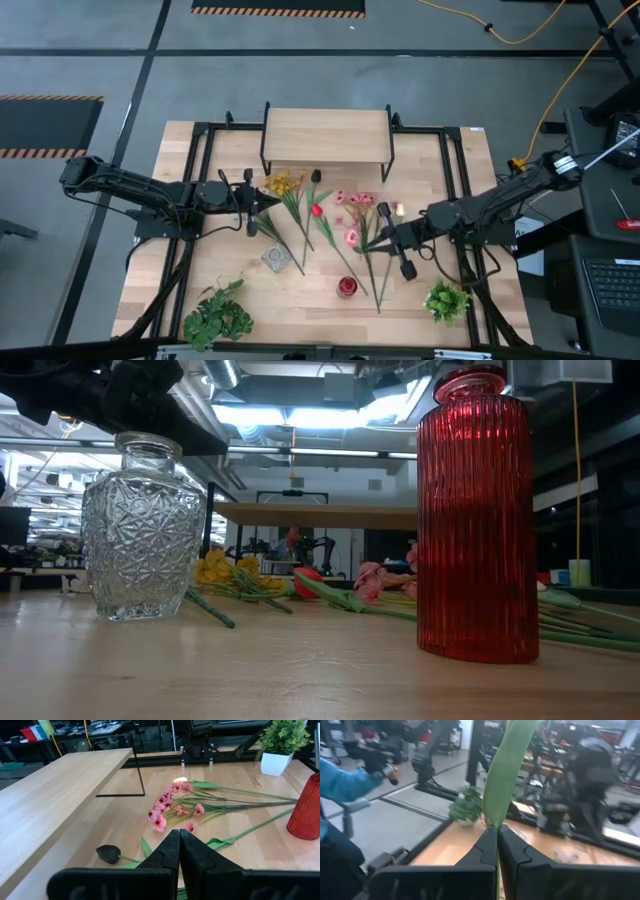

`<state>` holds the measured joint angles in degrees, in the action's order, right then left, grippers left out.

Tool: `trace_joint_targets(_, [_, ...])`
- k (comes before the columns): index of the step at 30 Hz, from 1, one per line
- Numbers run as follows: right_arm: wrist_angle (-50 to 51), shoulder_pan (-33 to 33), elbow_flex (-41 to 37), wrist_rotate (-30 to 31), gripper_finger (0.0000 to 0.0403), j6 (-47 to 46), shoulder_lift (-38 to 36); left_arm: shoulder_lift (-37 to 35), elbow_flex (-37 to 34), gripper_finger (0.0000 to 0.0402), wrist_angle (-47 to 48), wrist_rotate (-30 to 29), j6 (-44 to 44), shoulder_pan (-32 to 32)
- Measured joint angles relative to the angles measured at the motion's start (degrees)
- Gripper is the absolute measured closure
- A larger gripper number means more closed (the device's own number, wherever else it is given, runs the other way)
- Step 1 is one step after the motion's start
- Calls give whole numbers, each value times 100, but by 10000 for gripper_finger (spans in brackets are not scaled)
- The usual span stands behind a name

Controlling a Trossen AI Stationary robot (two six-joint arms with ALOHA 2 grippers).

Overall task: Pick and place flowers into a vace then onto a shelf
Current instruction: Put the pink tulip into the red vase

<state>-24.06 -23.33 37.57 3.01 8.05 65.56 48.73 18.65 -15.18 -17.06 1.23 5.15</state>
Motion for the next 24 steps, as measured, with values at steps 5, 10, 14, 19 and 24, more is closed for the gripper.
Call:
trace_joint_targets(5, [-16, -363, 358, 760, 403, -2, 258, 0, 0, 398, 0, 0, 0, 0])
trace_joint_targets(10, [-25, -652, 587, 1542, 403, -2, 575, 0, 0, 398, 0, 0, 0, 0])
trace_joint_targets(14, [-150, -863, 792, 1540, 403, 0, 793, 0, 2, 398, 0, 0, 0, 0])
trace_joint_targets(19, [-135, -1095, 1093, 1544, 403, -7, 945, 0, 2, 398, 0, 4, 0, 0])
trace_joint_targets(24, [-298, -1279, 1250, 1543, 403, -3, 1049, 0, 2, 398, -2, 4, 0, 0])
